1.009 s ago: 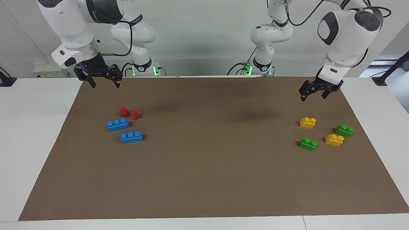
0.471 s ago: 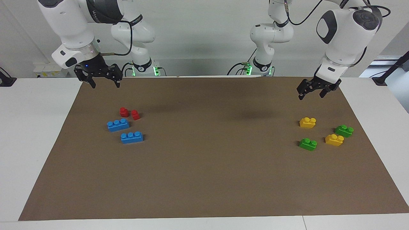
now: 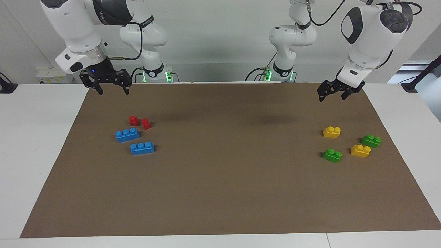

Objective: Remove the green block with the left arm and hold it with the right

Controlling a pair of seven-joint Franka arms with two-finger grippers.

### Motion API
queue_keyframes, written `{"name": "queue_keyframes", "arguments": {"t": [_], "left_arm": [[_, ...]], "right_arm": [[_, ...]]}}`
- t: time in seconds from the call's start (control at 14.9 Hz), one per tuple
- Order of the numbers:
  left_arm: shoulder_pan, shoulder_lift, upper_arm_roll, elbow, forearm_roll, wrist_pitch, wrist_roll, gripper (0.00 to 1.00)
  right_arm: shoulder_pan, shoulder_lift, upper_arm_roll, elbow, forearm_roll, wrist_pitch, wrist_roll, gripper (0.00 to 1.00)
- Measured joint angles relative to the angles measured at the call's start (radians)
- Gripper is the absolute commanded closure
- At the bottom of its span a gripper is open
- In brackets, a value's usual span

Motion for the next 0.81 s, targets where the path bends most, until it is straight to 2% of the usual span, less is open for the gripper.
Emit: {"name": "queue_keyframes", "arguments": {"t": [0.4,0.81], "left_arm": [[-0.001,0.000,0.000,0.004,0.000,0.002,0.014,0.00],[-0.001,0.000,0.003,0.028,-0.030,0.020,0.131,0.00]], "right_arm": [[-0.005,0.000,0.000,0.000,0.000,0.000,0.000,0.00],[-0.008,0.000,-0.001,0.000,0.000,-0.002,0.000,0.00]]}}
